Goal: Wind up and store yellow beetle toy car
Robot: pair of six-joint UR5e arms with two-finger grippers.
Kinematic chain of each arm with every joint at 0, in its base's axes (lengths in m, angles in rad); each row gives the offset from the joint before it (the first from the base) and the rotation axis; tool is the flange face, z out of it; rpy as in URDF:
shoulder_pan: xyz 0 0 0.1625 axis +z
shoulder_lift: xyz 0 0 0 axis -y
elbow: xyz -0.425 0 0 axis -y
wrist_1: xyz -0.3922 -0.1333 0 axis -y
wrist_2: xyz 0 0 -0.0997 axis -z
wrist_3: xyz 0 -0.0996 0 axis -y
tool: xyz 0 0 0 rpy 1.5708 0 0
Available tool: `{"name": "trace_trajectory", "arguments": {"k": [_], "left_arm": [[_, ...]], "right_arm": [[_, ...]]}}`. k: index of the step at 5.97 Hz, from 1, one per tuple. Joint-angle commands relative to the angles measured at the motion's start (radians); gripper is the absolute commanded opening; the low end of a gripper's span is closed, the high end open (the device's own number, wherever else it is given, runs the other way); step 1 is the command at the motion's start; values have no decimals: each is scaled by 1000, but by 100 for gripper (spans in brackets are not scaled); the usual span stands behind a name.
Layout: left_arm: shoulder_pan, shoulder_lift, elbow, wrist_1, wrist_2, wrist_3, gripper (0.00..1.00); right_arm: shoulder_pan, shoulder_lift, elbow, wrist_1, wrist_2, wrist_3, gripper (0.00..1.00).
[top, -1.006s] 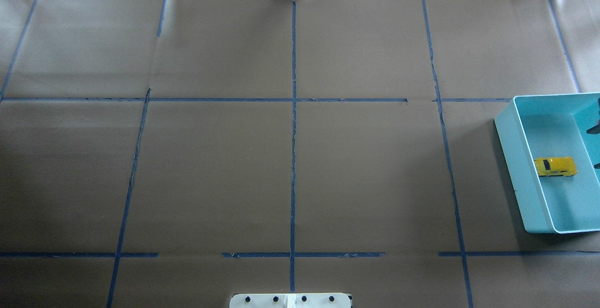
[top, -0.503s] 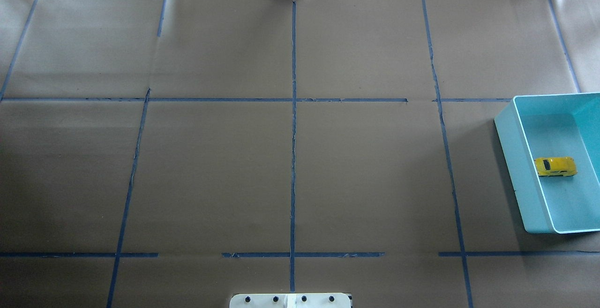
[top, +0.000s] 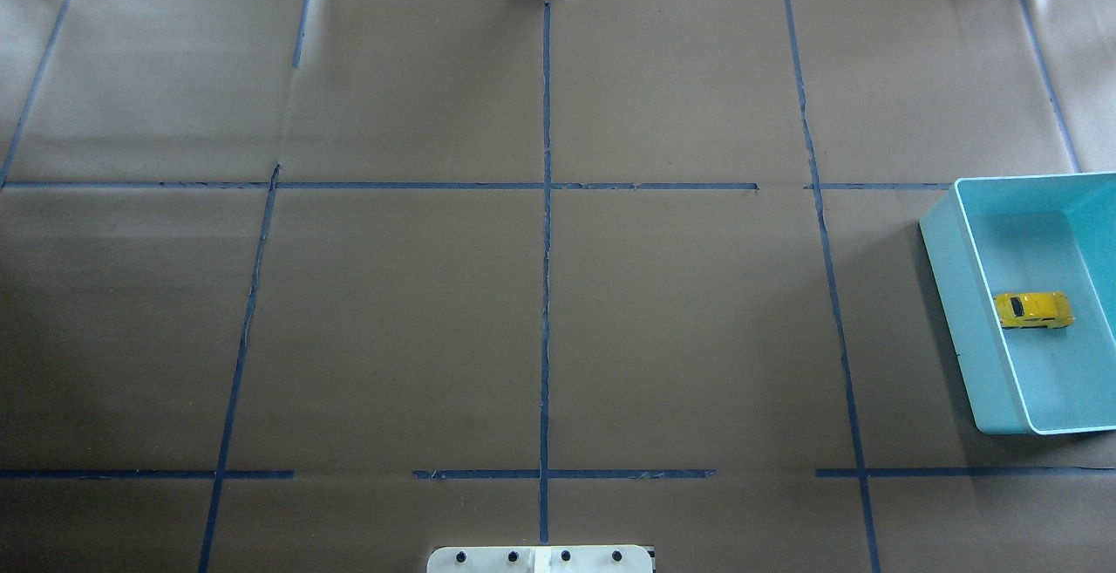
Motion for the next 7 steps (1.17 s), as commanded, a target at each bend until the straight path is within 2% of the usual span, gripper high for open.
{"name": "trace_trajectory", "arguments": {"k": [1,2,7], "left_arm": [[0,0,0,1,0,1,100],[0,0,0,1,0,-1,100],[0,0,0,4,0,-1,100]], "right_arm": [[26,47,-65,-7,1,132,100],[37,35,-24,-1,1,212,100],[36,15,-20,1,-25,211,100]]}}
